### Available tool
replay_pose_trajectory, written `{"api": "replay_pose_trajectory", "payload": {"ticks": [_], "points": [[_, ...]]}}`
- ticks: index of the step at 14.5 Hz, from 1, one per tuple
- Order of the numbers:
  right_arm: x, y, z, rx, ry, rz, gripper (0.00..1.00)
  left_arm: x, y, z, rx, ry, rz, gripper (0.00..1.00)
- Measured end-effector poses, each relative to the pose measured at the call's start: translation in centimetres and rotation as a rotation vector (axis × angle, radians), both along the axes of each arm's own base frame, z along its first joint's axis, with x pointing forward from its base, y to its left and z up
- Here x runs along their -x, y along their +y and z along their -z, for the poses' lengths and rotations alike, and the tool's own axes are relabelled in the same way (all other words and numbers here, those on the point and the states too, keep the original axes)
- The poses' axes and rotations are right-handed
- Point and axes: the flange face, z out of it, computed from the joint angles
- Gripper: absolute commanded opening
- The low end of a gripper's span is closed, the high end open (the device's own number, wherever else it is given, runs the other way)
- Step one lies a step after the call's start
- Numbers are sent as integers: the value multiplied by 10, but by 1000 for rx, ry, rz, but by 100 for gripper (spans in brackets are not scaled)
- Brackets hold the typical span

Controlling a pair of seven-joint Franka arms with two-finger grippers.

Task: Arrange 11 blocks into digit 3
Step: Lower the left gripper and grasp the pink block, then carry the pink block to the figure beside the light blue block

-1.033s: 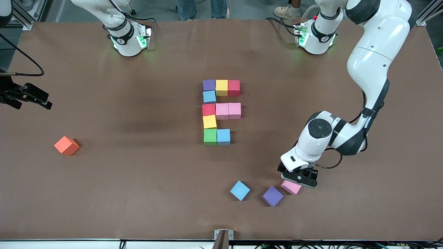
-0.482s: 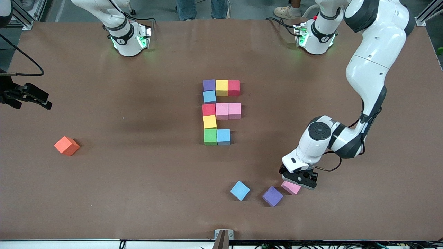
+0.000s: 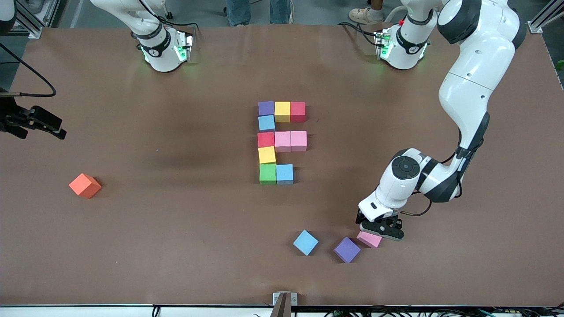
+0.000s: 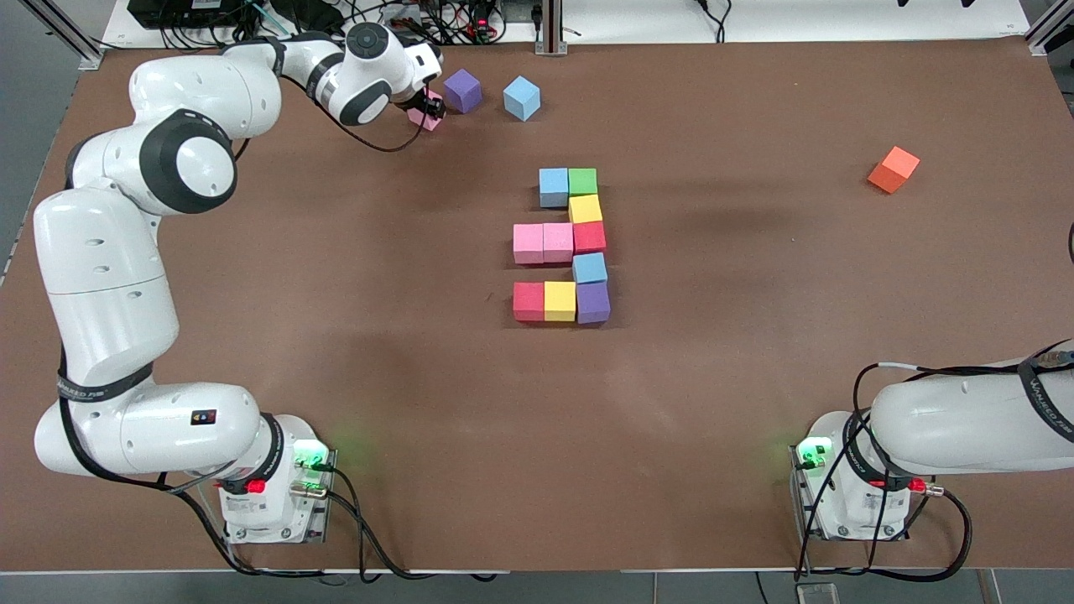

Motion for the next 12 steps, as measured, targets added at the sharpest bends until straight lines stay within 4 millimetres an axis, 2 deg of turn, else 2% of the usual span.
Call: {"api": "replay_pose_trajectory", "payload": {"ticks": [3,6,9,12], "points": [[0,0,0,0,0,0,100,-3,0,-10,19,-3,-65,39],[0,0,0,0,0,0,100,2,-3,-32,-2,94,-225,39],[1,0,1,0,7,0,100,25,-24,-52,-18,209,-405,38],[2,0,2,-1,17,0,100,49,-50,-58,5,286,-699,38]]}}
